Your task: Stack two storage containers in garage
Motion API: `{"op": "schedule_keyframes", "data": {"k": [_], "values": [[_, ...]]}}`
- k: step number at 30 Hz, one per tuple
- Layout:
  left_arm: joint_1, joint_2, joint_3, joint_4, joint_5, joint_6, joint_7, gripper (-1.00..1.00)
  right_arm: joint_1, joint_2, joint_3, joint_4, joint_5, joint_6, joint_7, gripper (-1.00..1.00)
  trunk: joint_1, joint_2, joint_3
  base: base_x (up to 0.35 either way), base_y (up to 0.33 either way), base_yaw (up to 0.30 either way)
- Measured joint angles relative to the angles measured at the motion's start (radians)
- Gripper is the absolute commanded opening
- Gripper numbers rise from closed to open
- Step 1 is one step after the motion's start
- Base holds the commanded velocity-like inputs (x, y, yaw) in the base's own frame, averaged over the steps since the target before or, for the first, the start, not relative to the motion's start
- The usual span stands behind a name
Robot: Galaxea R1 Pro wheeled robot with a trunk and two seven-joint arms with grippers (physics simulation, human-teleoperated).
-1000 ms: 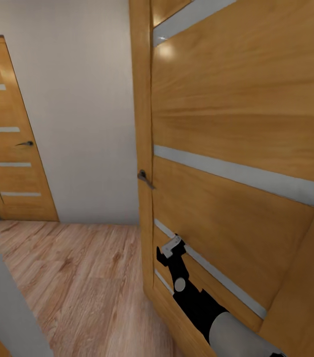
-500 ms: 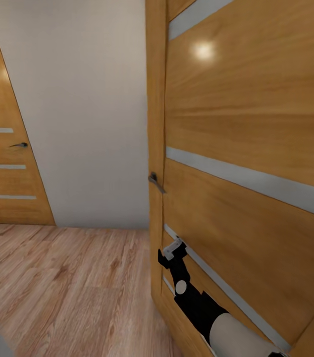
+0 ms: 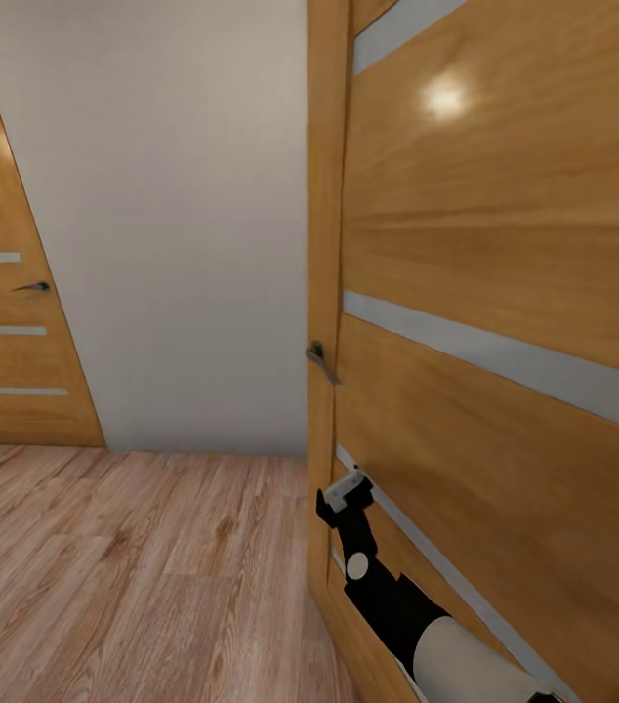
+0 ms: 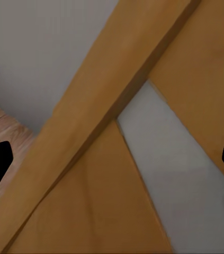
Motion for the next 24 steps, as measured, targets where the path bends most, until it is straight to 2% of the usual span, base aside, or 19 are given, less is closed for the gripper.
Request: {"op": "schedule_keyframes", "data": {"k": [6,12,19,24], "values": [[0.000,0.000,0.000,0.000,0.000,0.000,0.000,1.00,0.000,0.000,-0.002,0.013,0.006,-0.016,-0.002,1.00,0.000,0.000,0.000,0.002,0.000,0.000],[0.000,0.000,0.000,0.000,0.000,0.000,0.000,1.00,0.000,0.000,-0.008,0.013,0.005,-0.077,-0.008,1.00,0.000,0.000,0.000,0.000,0.000,0.000],[0.000,0.000,0.000,0.000,0.000,0.000,-0.001,1.00,0.000,0.000,-0.005,0.014,0.002,-0.083,-0.034,1.00,0.000,0.000,0.000,0.000,0.000,0.011],[0.000,0.000,0.000,0.000,0.000,0.000,-0.001,1.00,0.000,0.000,-0.008,0.014,-0.003,-0.077,-0.039,1.00,0.000,0.000,0.000,0.000,0.000,0.177]]}}
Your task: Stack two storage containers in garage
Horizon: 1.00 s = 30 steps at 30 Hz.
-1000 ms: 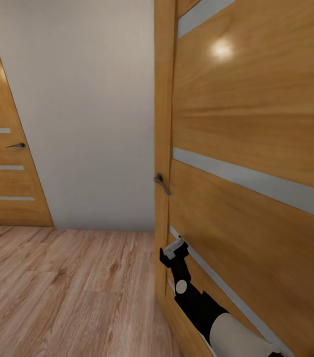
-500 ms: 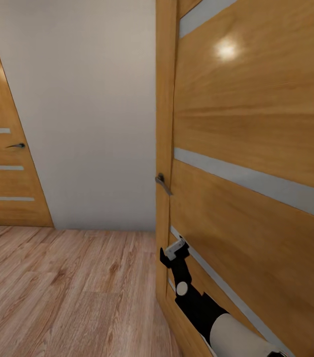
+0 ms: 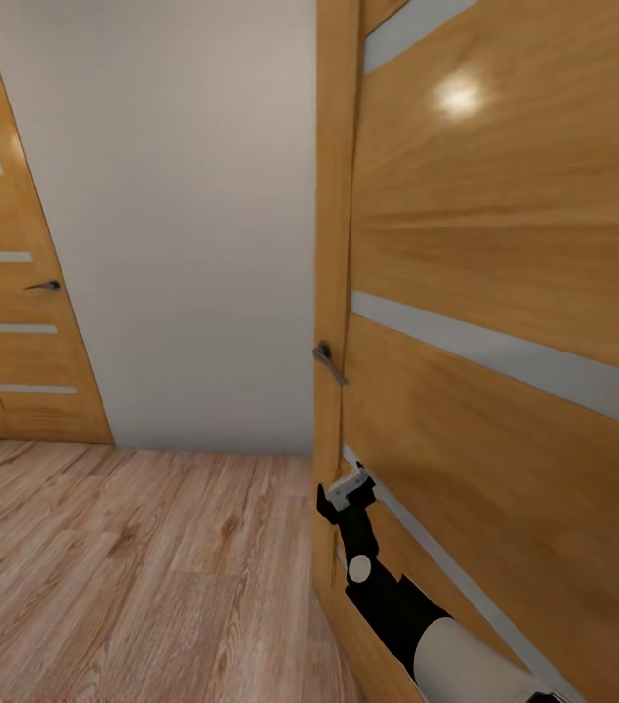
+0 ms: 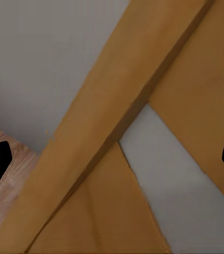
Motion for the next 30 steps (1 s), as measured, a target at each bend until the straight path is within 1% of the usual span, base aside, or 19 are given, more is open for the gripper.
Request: {"op": "schedule_keyframes", "data": {"k": [4,8,30], "values": [[0.000,0.000,0.000,0.000,0.000,0.000,0.000,1.00,0.000,0.000,0.000,0.000,0.000,0.002,0.001,1.00,0.000,0.000,0.000,0.000,0.000,0.219],[0.000,0.000,0.000,0.000,0.000,0.000,-0.001,1.00,0.000,0.000,0.000,0.000,0.001,0.002,0.001,1.00,0.000,0.000,0.000,0.000,0.000,0.088],[0.000,0.000,0.000,0.000,-0.001,0.000,0.000,1.00,0.000,0.000,-0.001,0.000,-0.002,0.002,0.001,1.00,0.000,0.000,0.000,0.000,0.000,0.006]]}}
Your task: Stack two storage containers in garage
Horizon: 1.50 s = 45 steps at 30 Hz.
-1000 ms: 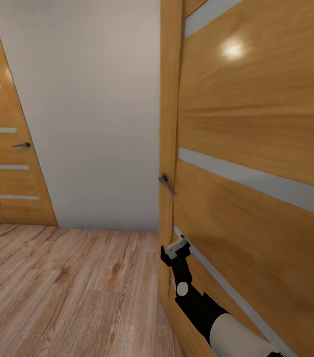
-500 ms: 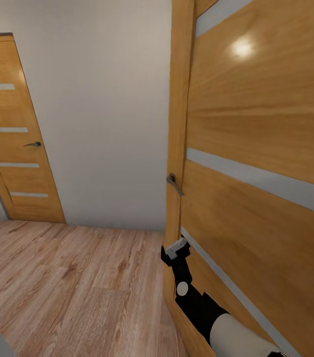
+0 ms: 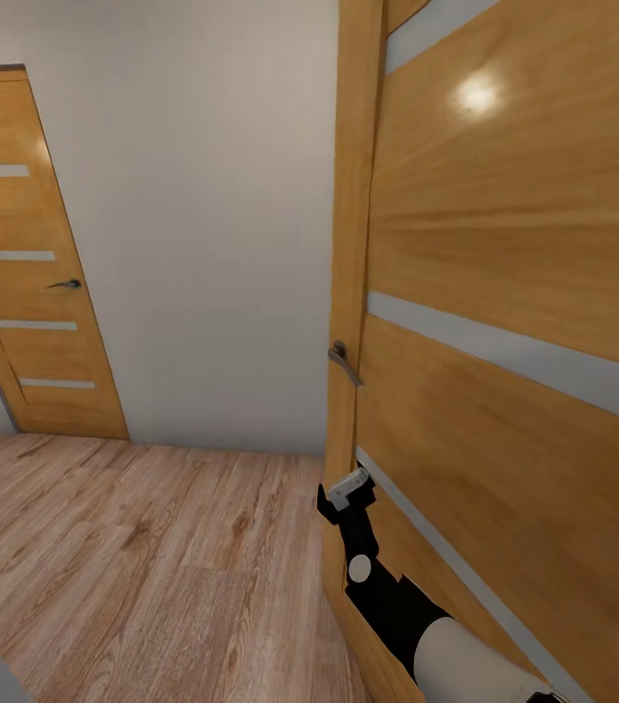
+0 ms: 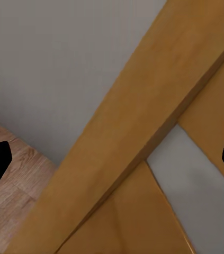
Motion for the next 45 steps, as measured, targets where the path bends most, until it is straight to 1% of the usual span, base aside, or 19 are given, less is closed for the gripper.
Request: {"op": "schedule_keyframes", "data": {"k": [18,20,21,22,24,25,27,31,35,36,37,39,40,41,43,45], "values": [[0.000,0.000,0.000,0.000,0.001,0.000,0.001,1.00,0.000,0.000,-0.001,0.003,-0.003,-0.011,-0.002,1.00,0.000,0.000,0.000,0.000,0.000,0.000],[0.000,0.000,0.000,0.000,0.001,0.000,0.001,1.00,-0.003,0.000,-0.010,0.014,-0.004,-0.014,0.000,1.00,0.000,0.000,0.000,0.000,0.000,0.000],[0.000,0.000,0.000,0.000,0.001,0.000,0.001,1.00,-0.074,0.000,-0.041,0.100,-0.007,-0.008,0.016,1.00,0.000,0.000,0.000,0.000,0.000,0.000],[0.000,-0.001,0.000,0.000,0.001,0.000,0.001,1.00,-0.094,0.000,-0.043,0.118,-0.007,-0.007,0.017,1.00,0.000,0.000,0.000,0.000,0.000,0.000],[0.000,-0.001,0.000,0.000,0.001,0.000,0.001,1.00,-0.157,0.000,-0.038,0.197,-0.018,-0.004,0.026,1.00,0.000,0.000,0.000,0.000,0.000,0.000],[0.000,-0.001,0.000,0.000,0.000,0.000,0.001,1.00,-0.189,0.000,-0.053,0.229,-0.039,-0.006,0.022,1.00,0.000,0.000,0.000,0.000,0.000,0.000],[0.000,-0.001,0.000,0.000,0.000,0.000,0.001,1.00,-0.231,0.000,-0.070,0.270,-0.085,-0.008,0.033,1.00,0.000,0.000,0.000,0.000,0.000,0.000],[0.000,-0.001,0.000,0.000,0.000,0.000,0.001,1.00,-0.252,0.000,-0.064,0.290,-0.102,-0.003,0.059,1.00,0.000,0.000,0.000,0.000,0.000,0.000],[0.000,-0.001,0.000,0.000,0.001,0.000,0.001,1.00,-0.304,0.000,-0.066,0.324,-0.117,0.001,0.083,1.00,0.000,0.000,0.000,0.000,0.000,0.000],[0.000,-0.001,0.000,0.000,0.000,0.000,0.001,1.00,-0.323,-0.001,-0.061,0.341,-0.126,0.002,0.089,1.00,0.000,0.000,0.000,0.000,0.000,0.000],[0.000,-0.001,0.000,0.000,0.000,0.000,0.001,1.00,-0.333,-0.001,-0.066,0.349,-0.131,0.001,0.089,1.00,0.000,0.000,0.000,0.000,0.000,0.000],[0.000,-0.001,0.000,0.000,0.000,0.000,0.001,1.00,-0.371,-0.001,-0.063,0.374,-0.159,0.004,0.096,1.00,0.000,0.000,0.000,0.000,0.000,0.000],[0.000,-0.001,0.000,0.000,0.000,0.000,0.001,1.00,-0.378,-0.001,-0.070,0.377,-0.166,0.005,0.095,1.00,0.000,0.000,0.000,0.000,0.000,0.000],[0.000,-0.001,0.000,0.000,0.000,0.000,0.001,1.00,-0.388,0.000,-0.065,0.380,-0.176,0.010,0.099,1.00,0.000,0.000,0.000,0.000,0.000,0.000],[0.000,-0.001,0.000,0.000,0.000,0.000,0.001,1.00,-0.400,0.000,-0.069,0.383,-0.185,0.015,0.099,1.00,0.000,0.000,0.000,0.000,0.000,0.000],[0.000,-0.001,0.000,0.000,0.000,0.000,0.001,1.00,-0.417,-0.015,-0.054,0.385,-0.198,0.021,0.105,1.00,0.000,0.000,0.000,0.000,0.000,0.000]]}}
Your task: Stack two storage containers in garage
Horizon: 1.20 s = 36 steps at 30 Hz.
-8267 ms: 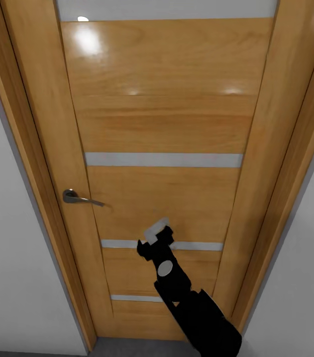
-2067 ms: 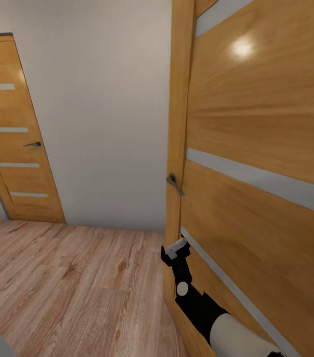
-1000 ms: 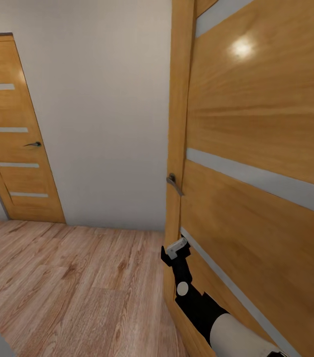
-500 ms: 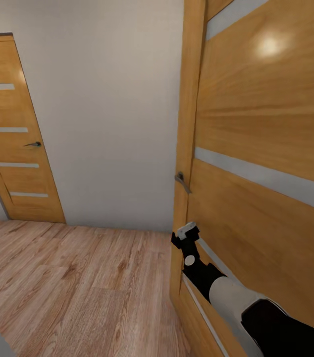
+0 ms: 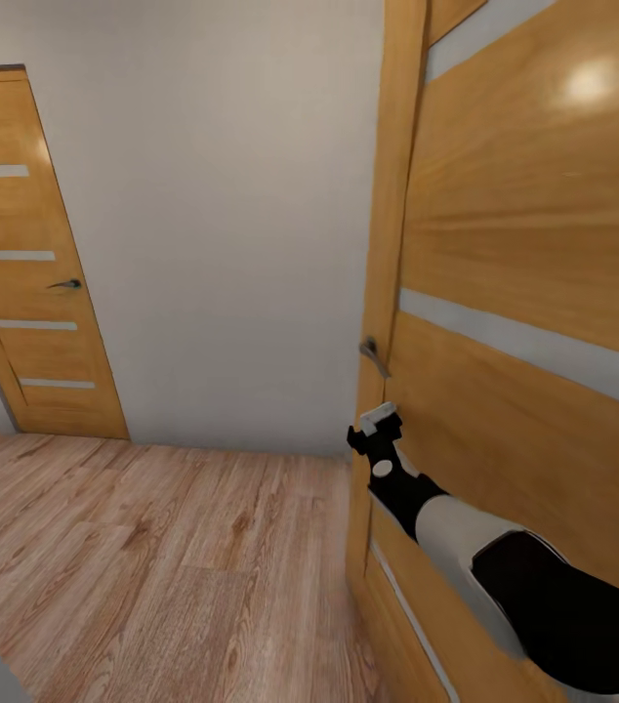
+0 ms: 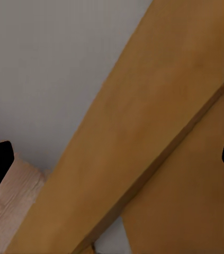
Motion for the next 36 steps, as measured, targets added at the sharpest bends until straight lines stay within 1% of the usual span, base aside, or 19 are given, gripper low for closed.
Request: {"op": "schedule_keyframes", "data": {"k": [1,2,5,7,8,9,10,12,15,16,17,19,21,23,25,26,27,32,36], "values": [[0.000,0.000,0.000,0.000,0.000,0.000,0.000,1.00,-0.009,-0.013,0.004,0.000,-0.010,0.002,0.000,1.00,0.000,0.000,0.000,0.000,0.000,0.000],[0.000,0.000,0.000,0.000,0.000,0.000,0.000,1.00,-0.024,-0.027,-0.002,0.001,-0.042,0.003,0.002,1.00,0.000,0.000,0.000,0.000,0.000,0.000],[0.000,0.000,0.000,0.000,0.000,0.000,0.000,1.00,-0.048,-0.087,0.002,0.001,-0.086,0.016,0.016,1.00,0.000,0.000,0.000,0.000,0.000,0.000],[0.000,0.000,0.000,0.000,0.000,0.000,0.000,1.00,-0.055,-0.132,0.007,0.000,-0.098,0.034,0.019,1.00,0.000,0.000,0.000,0.000,0.000,0.000],[0.000,0.000,0.000,0.000,0.000,0.000,0.000,1.00,-0.058,-0.143,-0.024,0.001,-0.109,0.041,0.017,1.00,0.000,0.000,0.000,0.000,0.000,0.000],[0.000,0.000,0.000,0.000,0.000,0.000,0.000,1.00,-0.060,-0.157,-0.027,0.002,-0.116,0.049,0.019,1.00,0.000,0.000,0.000,0.000,0.000,0.000],[0.000,0.000,0.000,0.000,0.000,0.000,0.000,1.00,-0.061,-0.171,-0.010,0.002,-0.117,0.054,0.023,1.00,0.000,0.000,0.000,0.000,0.000,0.000],[0.000,0.000,0.000,0.000,0.000,0.000,0.000,1.00,-0.062,-0.196,0.007,0.001,-0.121,0.065,0.025,1.00,0.000,0.000,0.000,0.000,0.000,0.000],[0.000,0.000,0.000,0.000,0.000,0.000,0.000,1.00,-0.062,-0.237,0.004,0.001,-0.167,0.078,0.025,1.00,0.000,0.000,0.000,0.000,0.000,0.000],[0.000,0.000,0.000,0.000,0.000,0.000,0.000,1.00,-0.062,-0.250,-0.009,0.001,-0.178,0.079,0.023,1.00,0.000,0.000,0.000,0.000,0.000,0.000],[0.000,0.000,0.000,0.000,0.000,0.000,0.000,1.00,-0.062,-0.256,-0.031,0.003,-0.185,0.078,0.021,1.00,0.000,0.000,0.000,0.000,0.000,0.000],[0.000,0.000,0.000,0.000,0.000,0.000,0.000,1.00,-0.062,-0.277,-0.007,0.001,-0.197,0.081,0.026,1.00,0.000,0.000,0.000,0.000,0.000,0.000],[0.000,0.000,0.000,0.000,0.000,0.000,0.000,1.00,-0.062,-0.285,-0.027,0.002,-0.198,0.080,0.021,1.00,0.000,0.000,0.000,0.000,0.000,0.000],[0.000,0.000,0.000,0.000,0.000,0.000,0.000,1.00,-0.062,-0.289,-0.017,0.002,-0.199,0.081,0.025,1.00,0.000,0.000,0.000,0.000,0.000,0.000],[0.000,0.000,0.000,0.000,0.000,0.000,0.000,1.00,-0.062,-0.299,-0.010,0.002,-0.200,0.081,0.028,1.00,0.000,0.000,0.000,0.000,0.000,0.000],[0.000,0.000,0.000,0.000,0.000,0.000,0.000,1.00,-0.062,-0.307,-0.011,0.002,-0.199,0.081,0.025,1.00,0.000,0.000,0.000,0.000,0.000,0.000],[0.000,0.000,0.000,0.000,0.000,0.000,0.000,1.00,-0.062,-0.309,-0.022,0.002,-0.199,0.081,0.022,1.00,0.000,0.000,0.000,0.000,0.000,0.000],[0.000,0.000,0.000,0.000,0.000,0.000,0.000,1.00,-0.062,-0.316,-0.013,0.002,-0.200,0.080,0.027,1.00,0.000,0.000,0.000,0.000,0.000,0.000],[0.000,0.000,0.000,0.000,0.000,0.000,0.000,1.00,-0.062,-0.316,-0.013,0.002,-0.200,0.080,0.026,1.00,0.000,0.000,0.000,0.000,0.000,0.000]]}}
